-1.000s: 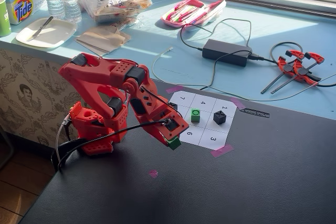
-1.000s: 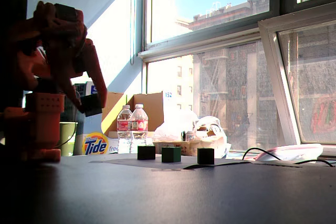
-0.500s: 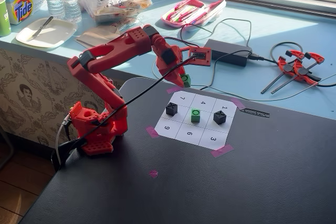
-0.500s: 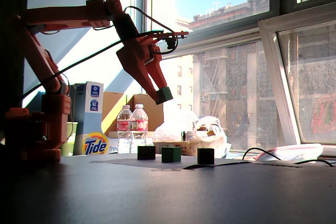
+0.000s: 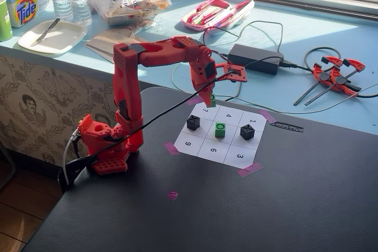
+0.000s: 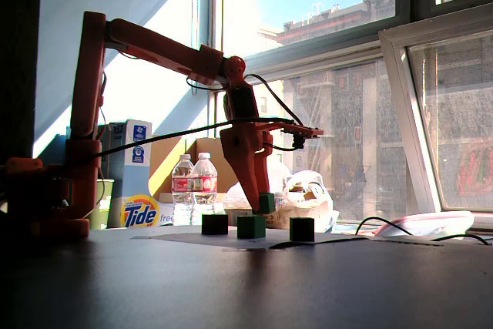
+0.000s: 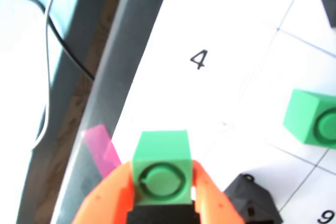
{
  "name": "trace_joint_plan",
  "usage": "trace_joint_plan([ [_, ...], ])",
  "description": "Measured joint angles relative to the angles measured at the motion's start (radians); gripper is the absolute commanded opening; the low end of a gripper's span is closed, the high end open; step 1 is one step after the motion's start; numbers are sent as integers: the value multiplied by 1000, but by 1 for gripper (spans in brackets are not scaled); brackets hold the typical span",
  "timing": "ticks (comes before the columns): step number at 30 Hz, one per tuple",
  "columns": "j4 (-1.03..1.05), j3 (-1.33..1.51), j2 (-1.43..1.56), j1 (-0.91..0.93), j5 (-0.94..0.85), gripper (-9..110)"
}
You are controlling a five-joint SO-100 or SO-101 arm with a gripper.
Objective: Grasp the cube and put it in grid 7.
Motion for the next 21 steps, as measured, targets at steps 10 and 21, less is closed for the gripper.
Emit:
trace_joint_plan([
  [10,-8,-2,-49,-21,28,4],
  [21,2,5,-54,-21,69,16],
])
